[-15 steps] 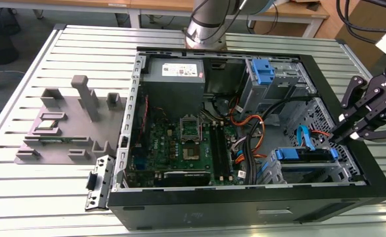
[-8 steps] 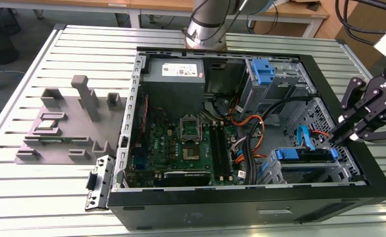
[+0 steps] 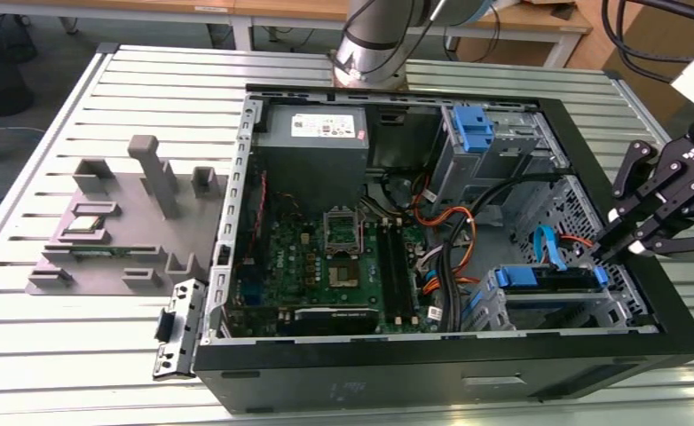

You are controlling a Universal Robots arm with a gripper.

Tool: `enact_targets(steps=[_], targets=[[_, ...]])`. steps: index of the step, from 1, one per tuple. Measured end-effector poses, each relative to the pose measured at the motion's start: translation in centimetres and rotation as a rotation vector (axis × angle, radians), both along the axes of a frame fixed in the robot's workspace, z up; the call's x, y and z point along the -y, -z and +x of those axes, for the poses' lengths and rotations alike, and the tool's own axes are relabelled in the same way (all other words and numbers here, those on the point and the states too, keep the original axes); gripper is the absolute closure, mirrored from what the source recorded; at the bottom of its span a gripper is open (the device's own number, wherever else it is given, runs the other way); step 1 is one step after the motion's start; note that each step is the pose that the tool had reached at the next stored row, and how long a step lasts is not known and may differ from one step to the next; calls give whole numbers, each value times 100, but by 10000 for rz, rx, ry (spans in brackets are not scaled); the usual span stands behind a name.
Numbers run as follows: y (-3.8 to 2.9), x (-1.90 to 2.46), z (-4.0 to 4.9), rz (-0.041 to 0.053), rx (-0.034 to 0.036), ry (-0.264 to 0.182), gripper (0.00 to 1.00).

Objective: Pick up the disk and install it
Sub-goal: 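Insert the second disk wire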

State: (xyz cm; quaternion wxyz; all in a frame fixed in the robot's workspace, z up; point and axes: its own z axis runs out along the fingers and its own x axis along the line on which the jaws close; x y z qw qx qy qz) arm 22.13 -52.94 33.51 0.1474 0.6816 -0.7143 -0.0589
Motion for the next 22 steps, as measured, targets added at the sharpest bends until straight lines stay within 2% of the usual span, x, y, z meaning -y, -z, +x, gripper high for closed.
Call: enact_targets(steps=[7, 9, 10, 11, 12, 19, 22], targets=[[0, 0, 0, -8, 0, 1, 71], [0, 0, 0, -11, 0, 1, 73], [0, 0, 0, -12, 0, 0, 79], [0, 0, 0, -13, 0, 0, 79], [0, 0, 0, -15, 1, 1, 84], [0, 0, 0, -22, 1, 0, 84], [-1, -1, -61, -24, 37, -1, 84]])
